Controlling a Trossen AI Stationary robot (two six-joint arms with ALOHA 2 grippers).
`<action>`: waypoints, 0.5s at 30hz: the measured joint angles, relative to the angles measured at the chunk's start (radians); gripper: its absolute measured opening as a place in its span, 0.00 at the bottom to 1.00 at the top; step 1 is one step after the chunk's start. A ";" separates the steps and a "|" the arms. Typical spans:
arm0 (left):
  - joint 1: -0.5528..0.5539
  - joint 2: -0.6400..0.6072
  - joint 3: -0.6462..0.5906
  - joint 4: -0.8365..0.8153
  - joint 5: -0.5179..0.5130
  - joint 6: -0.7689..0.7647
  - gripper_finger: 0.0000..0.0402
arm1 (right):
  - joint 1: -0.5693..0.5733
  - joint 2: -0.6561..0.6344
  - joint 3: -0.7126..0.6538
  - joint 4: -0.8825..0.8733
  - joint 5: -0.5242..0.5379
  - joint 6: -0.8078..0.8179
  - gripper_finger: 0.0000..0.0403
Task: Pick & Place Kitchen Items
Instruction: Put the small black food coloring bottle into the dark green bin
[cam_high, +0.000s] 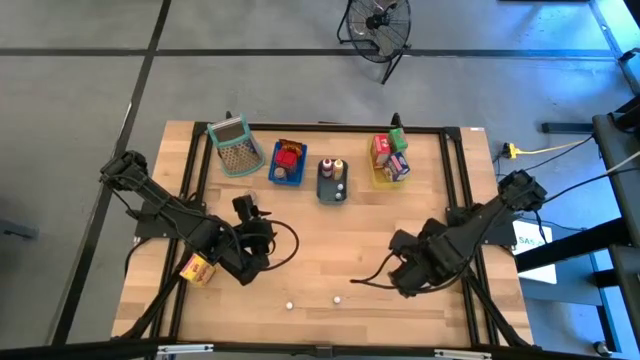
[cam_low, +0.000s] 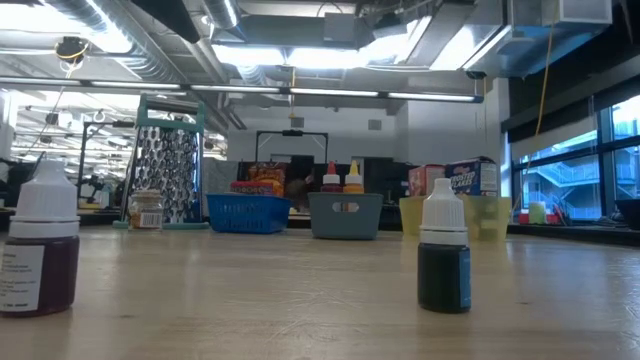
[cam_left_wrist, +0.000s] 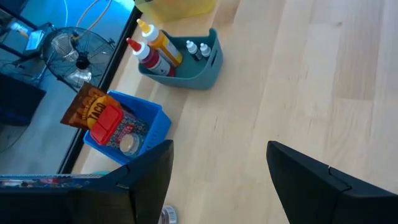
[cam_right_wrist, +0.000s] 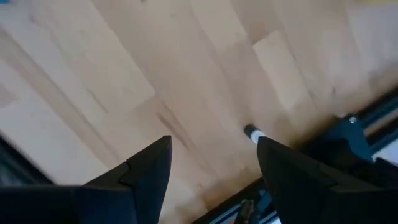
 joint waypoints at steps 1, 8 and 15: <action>0.000 0.000 0.000 0.000 0.000 0.000 0.63 | 0.000 0.002 -0.007 0.007 -0.001 -0.015 0.59; 0.002 0.000 0.000 0.000 0.007 0.010 0.63 | 0.008 0.000 -0.033 0.028 0.009 -0.125 0.59; 0.002 0.000 0.000 0.001 0.013 0.034 0.63 | 0.008 0.000 -0.033 0.051 0.012 -0.091 0.59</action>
